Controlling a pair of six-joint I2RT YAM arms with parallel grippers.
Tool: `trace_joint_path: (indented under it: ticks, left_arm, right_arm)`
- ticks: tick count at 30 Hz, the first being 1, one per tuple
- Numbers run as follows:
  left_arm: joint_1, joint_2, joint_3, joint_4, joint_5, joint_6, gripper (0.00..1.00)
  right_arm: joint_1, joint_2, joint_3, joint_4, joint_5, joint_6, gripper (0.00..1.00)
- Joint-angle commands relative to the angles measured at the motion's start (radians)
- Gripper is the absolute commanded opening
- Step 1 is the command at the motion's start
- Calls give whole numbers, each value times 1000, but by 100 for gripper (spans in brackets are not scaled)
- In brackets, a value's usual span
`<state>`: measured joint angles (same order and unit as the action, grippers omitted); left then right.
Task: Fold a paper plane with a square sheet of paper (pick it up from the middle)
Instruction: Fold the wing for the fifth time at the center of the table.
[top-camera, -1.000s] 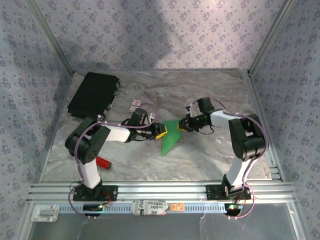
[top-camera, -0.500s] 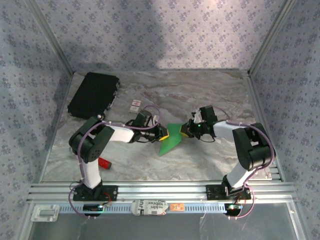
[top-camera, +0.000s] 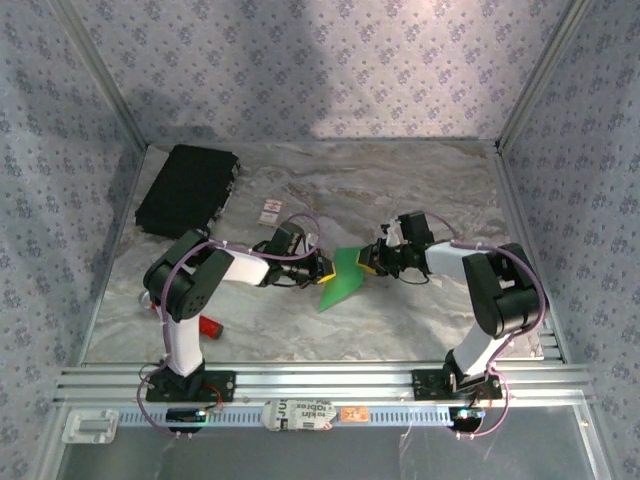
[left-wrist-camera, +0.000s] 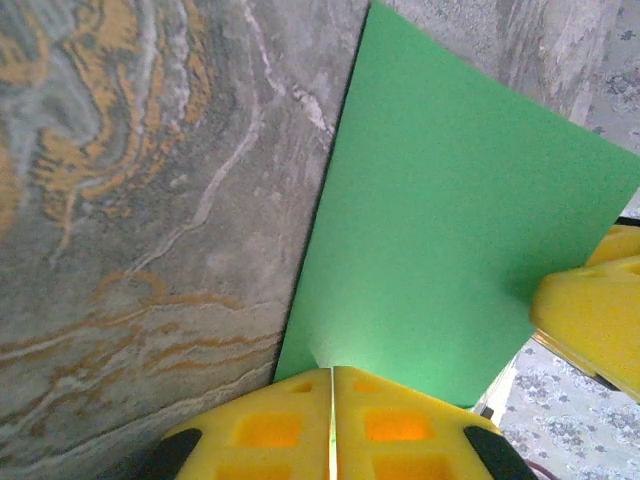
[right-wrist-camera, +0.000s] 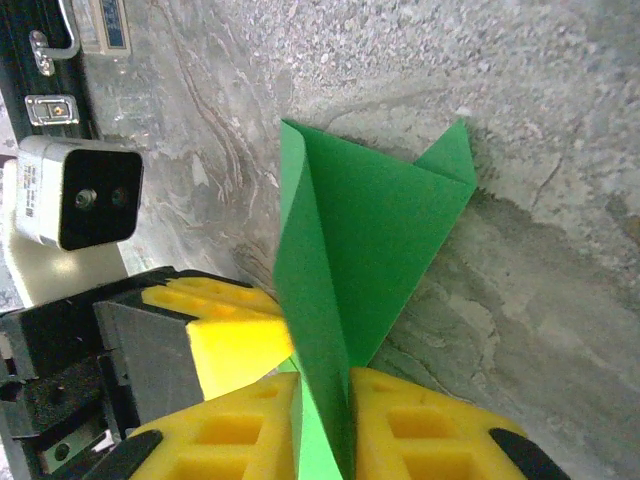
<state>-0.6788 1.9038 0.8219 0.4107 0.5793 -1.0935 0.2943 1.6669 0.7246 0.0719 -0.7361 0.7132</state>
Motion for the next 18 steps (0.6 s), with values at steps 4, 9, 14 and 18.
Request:
trace_joint_path:
  ticks: [4,9,14,18]
  left_arm:
    - [-5,53,-12,1,5,0,9]
    - [-2,50,-19,4,5,-1,9]
    - [2,51,-25,10,10,0,9]
    - [3,52,-33,17,12,-2,9]
  right_arm:
    - [0,43,50,-29,-43,-76,22]
    - [-6,53,61,-61,-39,-135,22]
    - [-8,52,72,-97,-34,-222,24]
    - [-9,62,91,-144,-24,-309,25]
